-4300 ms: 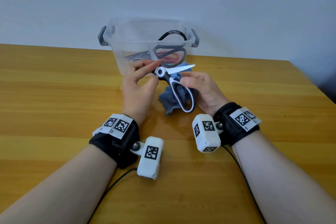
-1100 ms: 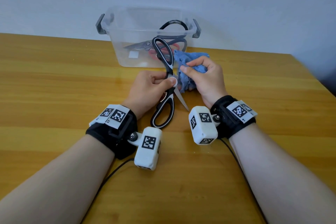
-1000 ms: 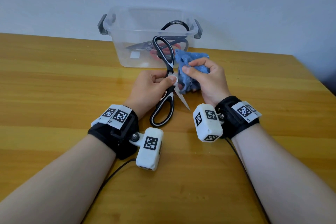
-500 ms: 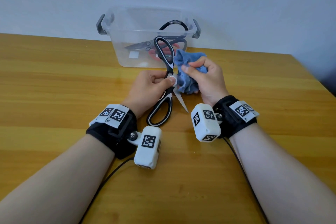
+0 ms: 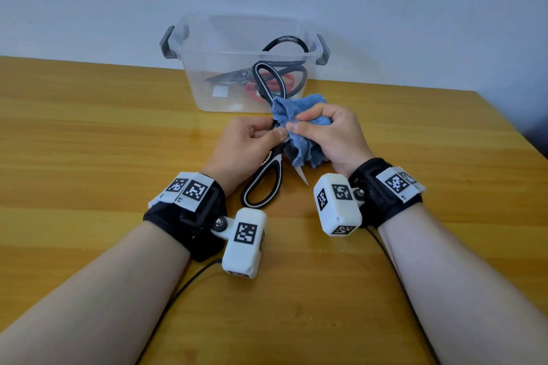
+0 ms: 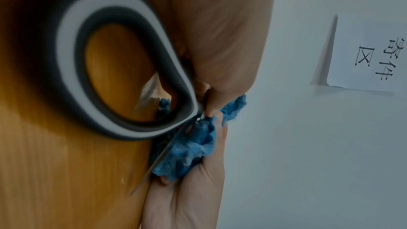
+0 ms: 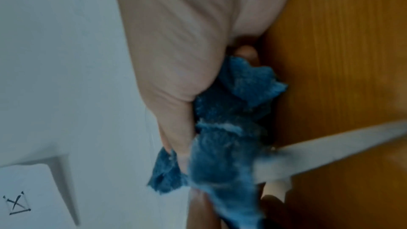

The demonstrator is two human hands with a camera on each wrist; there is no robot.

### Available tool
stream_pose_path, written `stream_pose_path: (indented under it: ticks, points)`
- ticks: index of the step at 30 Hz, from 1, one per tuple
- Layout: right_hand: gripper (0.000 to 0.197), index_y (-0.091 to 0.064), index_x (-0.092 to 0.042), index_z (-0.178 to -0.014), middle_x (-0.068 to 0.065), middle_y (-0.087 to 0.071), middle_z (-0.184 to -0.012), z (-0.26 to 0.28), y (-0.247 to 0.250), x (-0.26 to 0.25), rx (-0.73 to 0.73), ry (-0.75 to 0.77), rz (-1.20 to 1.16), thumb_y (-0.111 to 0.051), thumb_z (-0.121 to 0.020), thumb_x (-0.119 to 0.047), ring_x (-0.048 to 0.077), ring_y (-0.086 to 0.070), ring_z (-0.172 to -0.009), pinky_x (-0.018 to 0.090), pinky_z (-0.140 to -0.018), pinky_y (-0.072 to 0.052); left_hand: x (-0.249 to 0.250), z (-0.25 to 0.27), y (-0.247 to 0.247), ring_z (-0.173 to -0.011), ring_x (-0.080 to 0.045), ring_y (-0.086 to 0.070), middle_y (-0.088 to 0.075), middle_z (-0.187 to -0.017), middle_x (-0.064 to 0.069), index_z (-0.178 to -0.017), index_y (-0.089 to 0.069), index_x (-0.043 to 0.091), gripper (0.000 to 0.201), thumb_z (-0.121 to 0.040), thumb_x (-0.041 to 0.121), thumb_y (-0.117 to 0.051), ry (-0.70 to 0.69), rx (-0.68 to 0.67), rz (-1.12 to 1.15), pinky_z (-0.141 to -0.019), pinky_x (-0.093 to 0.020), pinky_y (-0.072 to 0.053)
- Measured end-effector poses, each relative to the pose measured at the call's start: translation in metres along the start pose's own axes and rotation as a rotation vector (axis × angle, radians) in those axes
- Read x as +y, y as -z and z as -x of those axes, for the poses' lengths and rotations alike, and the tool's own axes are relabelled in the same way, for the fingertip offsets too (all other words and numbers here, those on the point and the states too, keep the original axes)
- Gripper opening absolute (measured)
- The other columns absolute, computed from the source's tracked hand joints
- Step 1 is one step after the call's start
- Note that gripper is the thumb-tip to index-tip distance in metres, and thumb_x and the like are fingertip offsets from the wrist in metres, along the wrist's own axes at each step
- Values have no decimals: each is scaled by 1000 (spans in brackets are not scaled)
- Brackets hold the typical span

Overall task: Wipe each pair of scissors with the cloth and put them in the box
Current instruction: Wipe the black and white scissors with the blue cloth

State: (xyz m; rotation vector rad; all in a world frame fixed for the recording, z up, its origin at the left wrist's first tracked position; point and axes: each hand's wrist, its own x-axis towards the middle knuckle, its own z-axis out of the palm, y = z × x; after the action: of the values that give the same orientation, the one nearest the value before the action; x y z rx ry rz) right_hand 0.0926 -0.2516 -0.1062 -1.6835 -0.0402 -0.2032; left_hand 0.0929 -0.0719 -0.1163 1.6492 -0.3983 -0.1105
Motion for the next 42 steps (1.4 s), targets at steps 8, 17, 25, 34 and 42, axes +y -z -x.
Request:
stream_pose_path:
  ticks: [8, 17, 25, 34, 42]
  points:
    - [17, -72, -26, -75, -2, -75, -84, -7, 0, 4, 334, -7, -117, -88, -76, -19, 24, -75, -88, 38, -71, -62, 1, 1, -1, -82, -37, -74, -80, -88, -9, -99, -78, 8, 21, -102, 20, -62, -4, -29, -87, -77, -46, -56]
    - [27, -69, -28, -63, 1, -75, -87, -4, -2, 3, 162, 19, -4, -90, -73, -14, 25, -74, -90, 48, -86, -61, 0, 1, 3, -74, -24, -66, -78, -86, -17, -98, -78, 5, 19, -101, 18, -64, -5, -31, -92, -68, -34, -47]
    - [19, -67, -20, -76, 3, -70, -81, -8, 6, 2, 333, -60, -317, -83, -82, -11, 19, -68, -72, 37, -67, -59, -4, -2, 1, -85, -40, -74, -79, -88, -17, -93, -78, 7, 24, -98, 26, -64, 28, 23, -79, -85, -53, -57]
    - [21, -68, -24, -70, -5, -72, -77, -8, 2, 8, 338, -21, -129, -85, -80, -16, 28, -67, -68, 39, -55, -56, 3, 3, 0, -86, -33, -77, -80, -88, -10, -97, -77, 4, 20, -102, 14, -61, -4, -44, -79, -83, -44, -57]
    - [9, -70, -16, -91, 9, -73, -95, -8, 5, 4, 233, -56, -430, -73, -91, -7, 27, -71, -76, 31, -53, -56, 0, -2, -1, -74, -25, -72, -74, -77, -21, -79, -69, 3, 24, -97, 19, -66, -18, 128, -98, -72, -35, -51]
